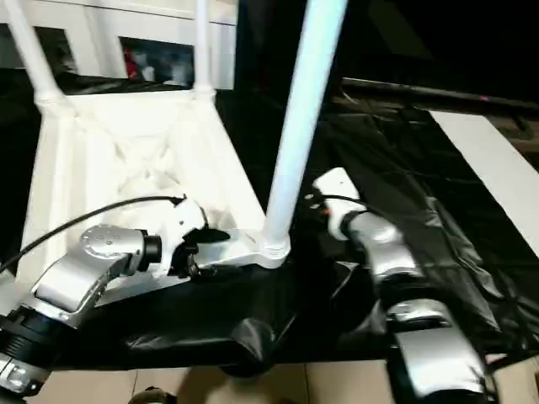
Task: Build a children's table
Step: Rotate table base
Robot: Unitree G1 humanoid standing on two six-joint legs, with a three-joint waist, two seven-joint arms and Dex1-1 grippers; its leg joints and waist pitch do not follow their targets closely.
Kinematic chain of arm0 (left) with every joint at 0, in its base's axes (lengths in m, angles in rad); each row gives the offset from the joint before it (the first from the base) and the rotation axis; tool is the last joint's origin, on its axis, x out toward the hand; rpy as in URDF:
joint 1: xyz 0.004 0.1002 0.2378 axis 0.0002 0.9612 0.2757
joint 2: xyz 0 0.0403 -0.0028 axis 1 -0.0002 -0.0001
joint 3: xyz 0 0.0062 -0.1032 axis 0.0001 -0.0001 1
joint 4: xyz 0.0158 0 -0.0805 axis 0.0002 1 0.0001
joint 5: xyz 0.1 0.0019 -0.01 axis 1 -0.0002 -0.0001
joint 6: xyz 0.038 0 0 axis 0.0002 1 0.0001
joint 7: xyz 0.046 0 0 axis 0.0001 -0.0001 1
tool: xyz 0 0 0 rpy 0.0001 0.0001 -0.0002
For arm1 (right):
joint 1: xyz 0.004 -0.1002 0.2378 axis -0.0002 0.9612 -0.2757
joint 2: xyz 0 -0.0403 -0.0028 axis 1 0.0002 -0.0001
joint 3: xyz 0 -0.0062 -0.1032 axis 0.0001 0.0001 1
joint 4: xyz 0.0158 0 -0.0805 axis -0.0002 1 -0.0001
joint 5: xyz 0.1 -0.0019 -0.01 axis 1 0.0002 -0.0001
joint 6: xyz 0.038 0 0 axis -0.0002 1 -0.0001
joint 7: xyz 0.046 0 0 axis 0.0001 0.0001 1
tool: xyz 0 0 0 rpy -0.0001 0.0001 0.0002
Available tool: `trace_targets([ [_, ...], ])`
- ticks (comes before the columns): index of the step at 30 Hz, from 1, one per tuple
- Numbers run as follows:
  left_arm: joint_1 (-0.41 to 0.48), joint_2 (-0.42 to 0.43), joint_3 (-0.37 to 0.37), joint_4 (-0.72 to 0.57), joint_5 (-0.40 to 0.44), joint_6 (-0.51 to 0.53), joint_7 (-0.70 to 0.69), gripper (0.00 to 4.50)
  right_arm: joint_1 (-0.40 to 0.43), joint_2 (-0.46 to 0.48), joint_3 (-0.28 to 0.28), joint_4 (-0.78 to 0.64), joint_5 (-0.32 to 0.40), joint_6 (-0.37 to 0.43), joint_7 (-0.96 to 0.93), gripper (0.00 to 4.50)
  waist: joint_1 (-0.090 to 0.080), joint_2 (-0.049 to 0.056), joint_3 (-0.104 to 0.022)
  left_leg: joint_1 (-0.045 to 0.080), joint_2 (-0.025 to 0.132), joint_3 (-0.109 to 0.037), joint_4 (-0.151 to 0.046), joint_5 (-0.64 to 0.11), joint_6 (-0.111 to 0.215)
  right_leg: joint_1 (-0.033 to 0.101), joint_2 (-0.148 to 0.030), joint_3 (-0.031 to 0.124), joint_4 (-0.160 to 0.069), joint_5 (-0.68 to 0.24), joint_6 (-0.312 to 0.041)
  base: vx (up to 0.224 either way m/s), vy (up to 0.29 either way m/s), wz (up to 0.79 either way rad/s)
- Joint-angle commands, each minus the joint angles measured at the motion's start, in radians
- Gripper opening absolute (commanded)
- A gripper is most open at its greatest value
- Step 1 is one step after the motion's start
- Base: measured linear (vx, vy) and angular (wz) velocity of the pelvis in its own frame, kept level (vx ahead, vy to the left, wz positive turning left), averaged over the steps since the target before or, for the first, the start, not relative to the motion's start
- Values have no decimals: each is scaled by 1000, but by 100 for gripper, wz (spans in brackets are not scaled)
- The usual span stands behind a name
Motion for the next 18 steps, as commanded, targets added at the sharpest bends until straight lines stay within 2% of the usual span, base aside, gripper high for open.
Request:
trace_targets([
  [1, -20, 9, -36, -7, 47, 36, 28, 356, 23, -21, 20, -46, -14, 19, 33, 391, -2, 4, -71, 20, 15, -4, -57, -168, -4, 42, -52, 29, -79, -123, -170, 0, 0, 0],
  [2, -23, 11, -42, -6, 57, 51, 41, 356, 31, -26, 27, -61, -16, 23, 48, 391, -1, 4, -72, 18, 15, -5, -56, -157, 1, 44, -53, 28, -76, -106, -175, 0, 0, 0],
  [3, -24, 8, -41, -8, 57, 73, 54, 327, 42, -32, 38, -82, -18, 30, 70, 391, 0, 4, -73, 20, 15, -4, -56, -154, 2, 44, -54, 28, -76, -102, -179, 0, 0, 0],
  [4, -28, 9, -39, -15, 57, 97, 62, 323, 56, -41, 52, -109, -19, 37, 106, 391, 1, 9, -72, 21, 14, -5, -56, -158, 4, 43, -52, 27, -75, -95, -186, 0, 0, 0],
  [5, -29, 8, -38, -19, 58, 109, 65, 323, 63, -46, 60, -124, -19, 42, 124, 391, 0, 6, -72, 20, 15, -5, -56, -161, 6, 44, -53, 27, -76, -93, -192, 0, 0, 0],
  [6, -32, 11, -38, -28, 61, 132, 67, 310, 80, -57, 78, -156, -16, 48, 171, 391, 1, 10, -72, 21, 16, -6, -57, -164, 4, 45, -52, 27, -76, -92, -194, 0, 0, 0],
  [8, -38, 24, -44, -37, 71, 150, 63, 283, 112, -84, 108, -212, -8, 39, 262, 391, 3, 7, -70, 20, 15, -7, -57, -178, 12, 46, -53, 27, -81, -108, -194, 0, 0, 0],
  [9, -41, 35, -46, -46, 78, 161, 58, 278, 146, -111, 127, -282, 19, 43, 355, 391, 4, 9, -69, 22, 16, -7, -57, -185, 15, 44, -52, 27, -82, -117, -194, 0, 0, 0],
  [11, -43, 38, -45, -50, 78, 166, 55, 267, 165, -129, 133, -321, 33, 46, 403, 391, 4, 9, -67, 21, 18, -9, -59, -198, 18, 43, -54, 28, -84, -134, -195, 0, 0, 0],
  [12, -43, 46, -47, -53, 78, 166, 44, 255, 188, -156, 142, -366, 53, 51, 466, 391, 7, 15, -68, 23, 19, -10, -59, -211, 16, 43, -55, 27, -85, -149, -197, 0, 0, 0],
  [16, -35, 65, -60, -66, 70, 172, 17, 227, 232, -217, 156, -465, 91, 71, 573, 391, 6, 11, -65, 22, 19, -13, -61, -231, 16, 43, -55, 27, -89, -184, -196, 0, 0, 0],
  [17, -31, 71, -64, -72, 66, 179, 10, 215, 244, -231, 155, -502, 110, 90, 600, 391, 6, 16, -66, 23, 18, -13, -62, -233, 15, 42, -55, 27, -89, -188, -197, 0, 0, 0],
  [18, -29, 74, -66, -76, 64, 183, 6, 201, 252, -239, 154, -526, 123, 105, 617, 391, 6, 16, -66, 25, 20, -14, -61, -239, 16, 42, -54, 27, -90, -186, -197, 0, 0, 0],
])
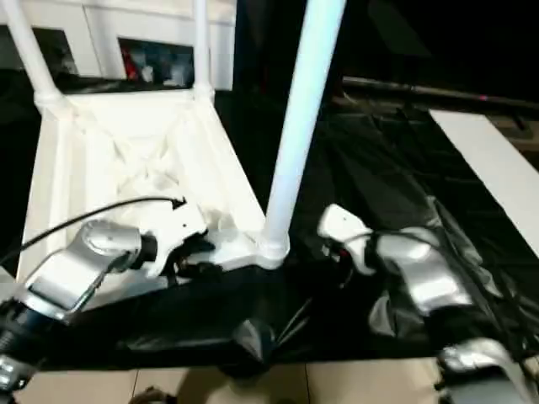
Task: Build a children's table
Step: Rotate table base
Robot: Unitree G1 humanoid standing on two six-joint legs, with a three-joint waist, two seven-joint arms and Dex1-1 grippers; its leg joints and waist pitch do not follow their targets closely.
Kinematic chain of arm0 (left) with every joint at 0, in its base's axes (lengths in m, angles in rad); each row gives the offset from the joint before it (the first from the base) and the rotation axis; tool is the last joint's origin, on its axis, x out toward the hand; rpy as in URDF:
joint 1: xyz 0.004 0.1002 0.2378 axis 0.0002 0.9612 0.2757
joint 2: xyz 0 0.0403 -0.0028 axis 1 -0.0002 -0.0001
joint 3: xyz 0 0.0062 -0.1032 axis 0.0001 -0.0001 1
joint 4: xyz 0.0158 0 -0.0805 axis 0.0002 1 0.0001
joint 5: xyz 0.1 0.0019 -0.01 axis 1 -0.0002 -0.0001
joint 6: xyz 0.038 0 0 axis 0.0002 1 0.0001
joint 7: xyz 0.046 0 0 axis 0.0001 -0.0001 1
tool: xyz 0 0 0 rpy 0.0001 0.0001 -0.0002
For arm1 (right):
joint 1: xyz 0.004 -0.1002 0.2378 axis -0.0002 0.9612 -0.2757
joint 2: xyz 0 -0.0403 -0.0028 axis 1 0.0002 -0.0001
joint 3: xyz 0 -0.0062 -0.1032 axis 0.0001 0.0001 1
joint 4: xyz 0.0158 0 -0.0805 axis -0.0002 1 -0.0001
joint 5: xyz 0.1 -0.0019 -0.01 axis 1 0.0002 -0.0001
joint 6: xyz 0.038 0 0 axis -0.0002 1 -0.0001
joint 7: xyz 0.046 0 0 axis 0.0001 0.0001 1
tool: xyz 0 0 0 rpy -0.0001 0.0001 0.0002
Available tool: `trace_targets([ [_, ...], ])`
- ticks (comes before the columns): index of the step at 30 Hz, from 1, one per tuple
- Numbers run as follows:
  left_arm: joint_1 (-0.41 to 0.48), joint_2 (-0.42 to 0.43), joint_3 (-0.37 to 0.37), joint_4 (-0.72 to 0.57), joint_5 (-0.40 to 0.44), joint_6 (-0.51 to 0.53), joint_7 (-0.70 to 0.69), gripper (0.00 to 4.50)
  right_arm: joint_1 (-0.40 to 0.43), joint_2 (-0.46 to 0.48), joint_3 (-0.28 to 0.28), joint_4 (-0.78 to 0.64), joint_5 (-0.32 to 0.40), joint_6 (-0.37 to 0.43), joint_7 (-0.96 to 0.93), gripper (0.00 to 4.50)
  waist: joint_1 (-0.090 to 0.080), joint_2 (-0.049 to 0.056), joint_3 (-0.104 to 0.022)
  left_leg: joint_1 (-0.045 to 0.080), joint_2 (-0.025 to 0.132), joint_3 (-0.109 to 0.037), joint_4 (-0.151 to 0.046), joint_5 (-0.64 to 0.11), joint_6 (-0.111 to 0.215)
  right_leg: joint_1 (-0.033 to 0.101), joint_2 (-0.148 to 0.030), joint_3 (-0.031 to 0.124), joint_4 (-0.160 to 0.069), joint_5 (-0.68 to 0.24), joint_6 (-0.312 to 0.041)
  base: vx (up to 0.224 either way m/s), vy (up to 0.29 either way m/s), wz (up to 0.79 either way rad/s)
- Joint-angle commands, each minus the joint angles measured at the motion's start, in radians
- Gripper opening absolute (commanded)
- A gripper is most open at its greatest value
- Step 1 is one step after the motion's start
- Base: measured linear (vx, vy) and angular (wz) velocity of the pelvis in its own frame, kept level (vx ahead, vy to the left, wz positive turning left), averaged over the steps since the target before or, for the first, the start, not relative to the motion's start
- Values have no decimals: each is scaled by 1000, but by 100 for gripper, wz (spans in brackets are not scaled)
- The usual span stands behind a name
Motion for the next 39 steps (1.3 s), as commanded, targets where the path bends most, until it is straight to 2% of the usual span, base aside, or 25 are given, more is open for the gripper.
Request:
trace_targets([
  [1, 6, 9, -20, -19, -2, 12, -14, 192, 19, -31, -1, -78, 45, 39, 56, 391, 4, 13, -66, 23, 20, -10, -63, -236, 16, 41, -54, 27, -89, -181, -198, 0, 0, 0],
  [4, 6, 17, -23, -5, 3, -2, -24, 168, 43, -38, -13, -155, 86, 78, 92, 391, 3, 15, -67, 23, 19, -11, -63, -236, 17, 41, -53, 27, -89, -177, -200, 0, 0, 0],
  [8, 0, 43, -26, 39, 19, -51, -42, 141, 48, -31, -14, -182, 96, 94, 97, 391, 4, 16, -68, 24, 20, -12, -64, -232, 14, 39, -55, 26, -88, -176, -200, 0, 0, 0],
  [9, -2, 53, -25, 51, 25, -64, -45, 122, 48, -29, -12, -181, 94, 94, 95, 391, 4, 15, -67, 23, 19, -12, -64, -233, 13, 39, -55, 26, -89, -178, -200, 0, 0, 0],
  [14, -2, 119, -20, 81, 47, -139, -80, 79, 47, -22, -6, -193, 96, 106, 87, 391, 1, 17, -66, 21, 17, -16, -68, -265, -3, 40, -57, 25, -92, -242, -177, 0, 0, 0],
  [15, 1, 134, -13, 82, 41, -152, -97, 79, 49, -20, -5, -199, 97, 110, 83, 391, 3, 23, -66, 23, 17, -16, -68, -270, -6, 38, -58, 26, -93, -248, -175, 0, 0, 0],
  [19, 13, 204, 19, 98, 26, -182, -147, 43, 62, -13, 0, -226, 100, 126, 68, 391, 0, 28, -63, 28, 17, -20, -72, -308, -22, 32, -56, 26, -96, -294, -170, 0, 0, 0],
  [23, 21, 242, 52, 136, 2, -269, -190, 7, 73, -9, 0, -245, 100, 137, 59, 391, 1, 35, -63, 30, 17, -20, -72, -313, -24, 30, -55, 27, -96, -274, -181, 0, 0, 0],
  [24, 20, 254, 68, 158, -10, -303, -197, 7, 77, -7, 0, -252, 99, 139, 54, 391, 1, 36, -65, 30, 17, -20, -73, -307, -26, 31, -55, 27, -93, -254, -184, 0, 0, 0],
  [29, 20, 254, 107, 157, -61, -321, -210, 2, 82, 1, -7, -258, 95, 141, 29, 391, -2, 40, -67, 26, 15, -18, -71, -276, -26, 37, -56, 28, -85, -187, -198, 0, 0, 0],
  [31, 14, 229, 125, 152, -90, -261, -217, 2, 84, 6, -8, -257, 96, 144, 19, 391, -3, 40, -68, 26, 15, -18, -70, -258, -26, 38, -55, 27, -83, -168, -208, 0, 0, 0],
  [33, 9, 220, 131, 150, -99, -250, -222, 2, 85, 9, -6, -261, 99, 148, 18, 391, -4, 38, -68, 25, 15, -17, -68, -248, -20, 39, -55, 27, -81, -153, -216, 0, 0, 0],
  [36, 1, 212, 130, 152, -88, -280, -209, 60, 84, 18, -2, -259, 102, 151, 16, 391, -2, 40, -69, 25, 14, -16, -66, -229, -12, 41, -55, 28, -78, -128, -223, 0, 0, 0],
  [39, -15, 192, 124, 170, -69, -323, -175, 66, 76, 30, 4, -253, 100, 155, 5, 391, 4, 38, -68, 26, 15, -15, -66, -226, -7, 40, -55, 27, -79, -108, -229, 0, 0, 0],
])
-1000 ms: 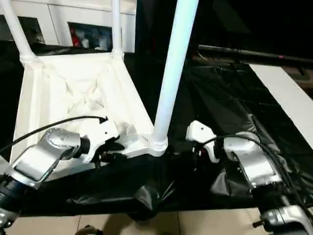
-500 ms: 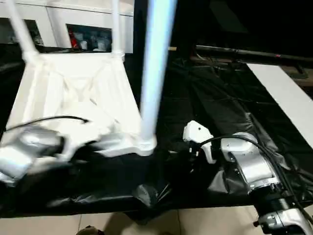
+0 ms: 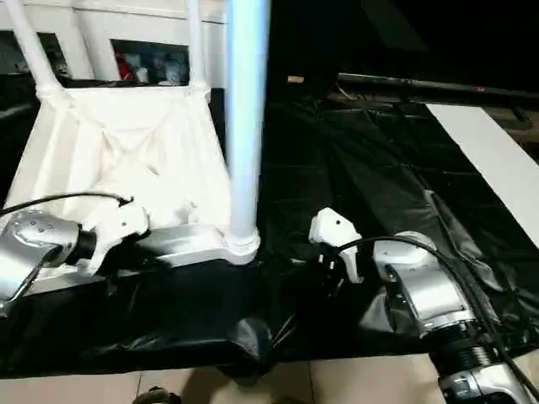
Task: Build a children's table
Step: Rotate table base
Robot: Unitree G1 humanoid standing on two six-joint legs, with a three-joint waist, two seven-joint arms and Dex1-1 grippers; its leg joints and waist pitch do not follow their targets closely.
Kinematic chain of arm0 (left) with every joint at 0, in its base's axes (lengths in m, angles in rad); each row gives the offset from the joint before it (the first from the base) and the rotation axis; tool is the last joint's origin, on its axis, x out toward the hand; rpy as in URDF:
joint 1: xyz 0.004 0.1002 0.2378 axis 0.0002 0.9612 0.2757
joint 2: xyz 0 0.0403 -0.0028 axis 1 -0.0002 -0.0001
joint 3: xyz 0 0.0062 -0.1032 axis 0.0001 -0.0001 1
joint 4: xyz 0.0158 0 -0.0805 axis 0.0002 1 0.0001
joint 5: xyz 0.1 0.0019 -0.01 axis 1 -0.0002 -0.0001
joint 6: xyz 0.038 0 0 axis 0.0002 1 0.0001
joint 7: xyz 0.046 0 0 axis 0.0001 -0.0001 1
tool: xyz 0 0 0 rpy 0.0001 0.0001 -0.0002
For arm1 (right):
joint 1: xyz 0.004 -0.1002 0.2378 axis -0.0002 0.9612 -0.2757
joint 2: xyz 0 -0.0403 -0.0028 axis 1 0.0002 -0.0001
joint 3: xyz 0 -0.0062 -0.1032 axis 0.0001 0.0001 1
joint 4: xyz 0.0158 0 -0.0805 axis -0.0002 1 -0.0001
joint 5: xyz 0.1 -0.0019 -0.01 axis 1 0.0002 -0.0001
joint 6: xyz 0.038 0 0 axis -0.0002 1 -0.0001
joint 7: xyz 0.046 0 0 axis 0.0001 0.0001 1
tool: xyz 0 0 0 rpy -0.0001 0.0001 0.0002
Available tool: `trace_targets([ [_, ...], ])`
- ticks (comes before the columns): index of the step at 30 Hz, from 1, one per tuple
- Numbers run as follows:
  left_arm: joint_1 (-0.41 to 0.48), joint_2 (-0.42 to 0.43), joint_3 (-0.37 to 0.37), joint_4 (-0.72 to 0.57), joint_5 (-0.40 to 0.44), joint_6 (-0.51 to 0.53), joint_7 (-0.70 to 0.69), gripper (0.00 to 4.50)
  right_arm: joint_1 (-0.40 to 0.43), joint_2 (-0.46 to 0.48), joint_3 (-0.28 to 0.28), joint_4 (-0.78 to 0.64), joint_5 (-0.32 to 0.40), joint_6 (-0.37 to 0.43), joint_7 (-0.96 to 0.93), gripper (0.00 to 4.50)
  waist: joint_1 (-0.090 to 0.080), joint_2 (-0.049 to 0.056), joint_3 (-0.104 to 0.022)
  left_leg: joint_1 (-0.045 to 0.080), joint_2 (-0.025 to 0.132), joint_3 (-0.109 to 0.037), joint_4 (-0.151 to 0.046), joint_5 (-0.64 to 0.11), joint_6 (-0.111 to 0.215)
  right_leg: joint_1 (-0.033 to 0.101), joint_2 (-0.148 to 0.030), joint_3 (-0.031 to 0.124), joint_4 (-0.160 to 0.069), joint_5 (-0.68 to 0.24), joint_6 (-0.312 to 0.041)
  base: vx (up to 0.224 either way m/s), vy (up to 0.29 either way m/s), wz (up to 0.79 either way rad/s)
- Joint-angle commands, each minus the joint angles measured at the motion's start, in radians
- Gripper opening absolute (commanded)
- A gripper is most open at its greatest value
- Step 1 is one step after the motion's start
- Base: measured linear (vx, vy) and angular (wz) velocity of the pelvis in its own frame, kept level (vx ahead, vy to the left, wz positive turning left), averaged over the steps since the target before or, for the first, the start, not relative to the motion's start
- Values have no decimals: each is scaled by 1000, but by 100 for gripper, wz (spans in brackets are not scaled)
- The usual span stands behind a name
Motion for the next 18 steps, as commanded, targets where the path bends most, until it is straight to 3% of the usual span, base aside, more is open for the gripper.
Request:
trace_targets([
  [1, -31, -15, 14, 8, 10, -12, 35, 66, -11, 3, 7, -6, 2, 15, -16, 391, 4, 14, -70, 27, 18, -4, -66, -237, -7, 40, -57, 28, -80, -131, -220, 0, 0, 0],
  [6, -39, -72, -7, -17, 15, 35, 51, 66, -18, 16, 16, -8, -3, 25, -26, 391, 6, 18, -68, 31, 20, -5, -69, -271, -25, 37, -60, 29, -87, -213, -199, 0, 0, 0],
  [7, -40, -76, -8, -17, 17, 35, 55, 66, -18, 16, 16, -9, -3, 26, -26, 391, 6, 16, -69, 28, 20, -7, -69, -268, -25, 40, -61, 29, -86, -209, -198, 0, 0, 0],
  [8, -46, -97, -23, -2, 40, 27, 83, 66, -20, 19, 15, -8, -5, 26, -32, 391, 5, 21, -70, 26, 19, -8, -69, -264, -26, 41, -61, 29, -86, -206, -194, 0, 0, 0],
  [13, -59, -157, -62, 40, 104, 13, 173, 66, -11, 30, 19, -17, -10, 30, -47, 391, 5, 18, -72, 24, 17, -8, -66, -238, -18, 44, -59, 28, -84, -159, -193, 0, 0, 0],
  [18, -72, -186, -79, 69, 142, 11, 220, 66, -9, 40, 25, -20, -12, 34, -58, 391, 3, 24, -73, 24, 17, -9, -65, -241, -17, 45, -58, 27, -84, -135, -202, 0, 0, 0],
])
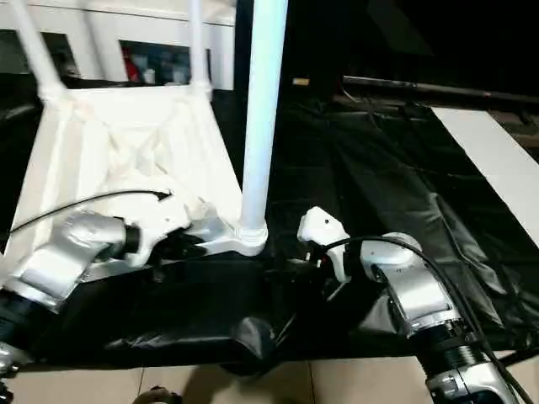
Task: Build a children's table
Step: Rotate table base
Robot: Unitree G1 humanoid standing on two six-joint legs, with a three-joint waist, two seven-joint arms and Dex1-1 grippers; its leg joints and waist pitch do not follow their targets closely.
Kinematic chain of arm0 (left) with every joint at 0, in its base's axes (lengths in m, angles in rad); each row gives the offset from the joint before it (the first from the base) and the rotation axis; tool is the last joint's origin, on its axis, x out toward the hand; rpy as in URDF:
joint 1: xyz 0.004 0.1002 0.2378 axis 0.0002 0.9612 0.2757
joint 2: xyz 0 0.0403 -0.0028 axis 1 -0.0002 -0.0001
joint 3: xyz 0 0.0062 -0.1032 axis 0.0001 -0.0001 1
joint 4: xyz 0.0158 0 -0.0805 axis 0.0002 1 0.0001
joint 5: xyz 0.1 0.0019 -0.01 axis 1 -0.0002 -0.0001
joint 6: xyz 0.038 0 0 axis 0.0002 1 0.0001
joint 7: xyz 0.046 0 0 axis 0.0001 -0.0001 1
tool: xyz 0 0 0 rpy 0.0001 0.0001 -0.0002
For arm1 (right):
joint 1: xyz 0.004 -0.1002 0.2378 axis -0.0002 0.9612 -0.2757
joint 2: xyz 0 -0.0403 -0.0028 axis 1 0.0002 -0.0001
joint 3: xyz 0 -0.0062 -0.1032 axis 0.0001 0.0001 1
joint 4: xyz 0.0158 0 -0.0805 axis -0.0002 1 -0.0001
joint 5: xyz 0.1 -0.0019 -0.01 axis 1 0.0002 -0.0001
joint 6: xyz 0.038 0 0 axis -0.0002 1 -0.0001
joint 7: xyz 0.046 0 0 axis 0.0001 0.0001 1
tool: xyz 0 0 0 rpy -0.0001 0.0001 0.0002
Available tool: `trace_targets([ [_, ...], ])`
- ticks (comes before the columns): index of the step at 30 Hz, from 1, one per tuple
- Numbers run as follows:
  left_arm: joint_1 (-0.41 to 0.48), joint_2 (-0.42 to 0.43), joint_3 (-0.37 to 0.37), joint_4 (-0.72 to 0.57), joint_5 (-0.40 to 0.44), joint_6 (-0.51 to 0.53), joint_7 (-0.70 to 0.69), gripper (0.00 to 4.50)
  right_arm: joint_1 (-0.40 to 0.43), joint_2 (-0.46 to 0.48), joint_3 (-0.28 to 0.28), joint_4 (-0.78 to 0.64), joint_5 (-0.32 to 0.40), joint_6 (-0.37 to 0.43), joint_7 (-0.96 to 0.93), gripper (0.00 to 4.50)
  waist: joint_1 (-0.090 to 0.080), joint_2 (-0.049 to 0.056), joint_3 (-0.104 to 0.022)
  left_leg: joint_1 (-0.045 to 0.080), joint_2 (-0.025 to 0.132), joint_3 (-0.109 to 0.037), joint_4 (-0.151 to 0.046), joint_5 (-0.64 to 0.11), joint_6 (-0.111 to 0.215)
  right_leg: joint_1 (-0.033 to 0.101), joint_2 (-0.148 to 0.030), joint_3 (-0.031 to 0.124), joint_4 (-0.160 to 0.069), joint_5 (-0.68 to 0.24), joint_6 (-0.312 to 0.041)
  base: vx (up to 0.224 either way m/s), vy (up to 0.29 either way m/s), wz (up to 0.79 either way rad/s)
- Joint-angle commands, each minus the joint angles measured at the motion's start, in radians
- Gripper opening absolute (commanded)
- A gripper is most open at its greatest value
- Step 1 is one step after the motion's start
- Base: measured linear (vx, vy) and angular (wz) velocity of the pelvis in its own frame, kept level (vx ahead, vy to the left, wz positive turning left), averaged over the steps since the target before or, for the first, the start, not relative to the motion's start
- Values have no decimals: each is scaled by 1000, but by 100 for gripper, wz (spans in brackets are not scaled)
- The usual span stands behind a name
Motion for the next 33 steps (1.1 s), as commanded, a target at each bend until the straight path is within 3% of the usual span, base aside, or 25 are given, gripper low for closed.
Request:
trace_targets([
  [1, -19, -5, -12, 21, 30, -2, 27, 66, 1, 1, 5, -15, -6, 14, -7, 391, 3, 22, -73, 23, 17, -8, -66, -245, -16, 43, -57, 27, -85, -139, -203, 0, 0, 0],
  [3, -16, -10, -10, 24, 26, 8, 22, 66, 2, 4, 6, -16, -4, 16, -10, 391, 3, 21, -73, 23, 17, -9, -66, -246, -15, 44, -58, 27, -86, -148, -202, 0, 0, 0],
  [4, -15, -13, -2, 24, 22, 6, 25, 37, 2, 6, 7, -17, -3, 17, -13, 391, 3, 20, -72, 24, 17, -9, -66, -252, -15, 42, -58, 27, -87, -158, -202, 0, 0, 0],
  [9, -5, -16, 14, 25, -1, -39, 0, 4, 5, 15, -5, -9, -2, 13, -41, 391, 2, 23, -73, 23, 18, -10, -67, -259, -20, 43, -58, 27, -87, -170, -198, 0, 0, 0],
  [17, 28, -14, -11, 82, -46, -174, -145, 4, -7, 48, -49, 86, -11, -65, -127, 391, 4, 27, -77, 23, 15, -5, -63, -220, -4, 42, -58, 29, -83, -110, -212, 0, 0, 0],
  [21, 52, 0, -26, 81, -62, -211, -205, 4, -14, 67, -68, 118, 22, -80, -118, 391, 5, 30, -75, 25, 17, -5, -67, -246, -8, 39, -58, 29, -86, -152, -203, 0, 0, 0],
  [24, 55, -5, -21, 80, -64, -215, -207, 0, -13, 78, -64, 123, 44, -74, -95, 425, 6, 30, -75, 26, 19, -5, -68, -260, -5, 39, -60, 29, -88, -178, -197, 0, 0, 0],
  [29, 45, -16, -12, 110, -51, -247, -214, 0, -29, 104, -21, 174, 28, -133, -75, 445, 6, 25, -74, 23, 18, -5, -69, -263, -6, 36, -63, 29, -92, -231, -183, 0, 0, 0],
  [33, 49, -16, -4, 109, -51, -254, -223, 0, -76, 144, -31, 246, 18, -160, -103, 445, 3, 26, -74, 25, 18, -5, -69, -269, -11, 32, -64, 30, -93, -258, -179, 0, 0, 0],
])
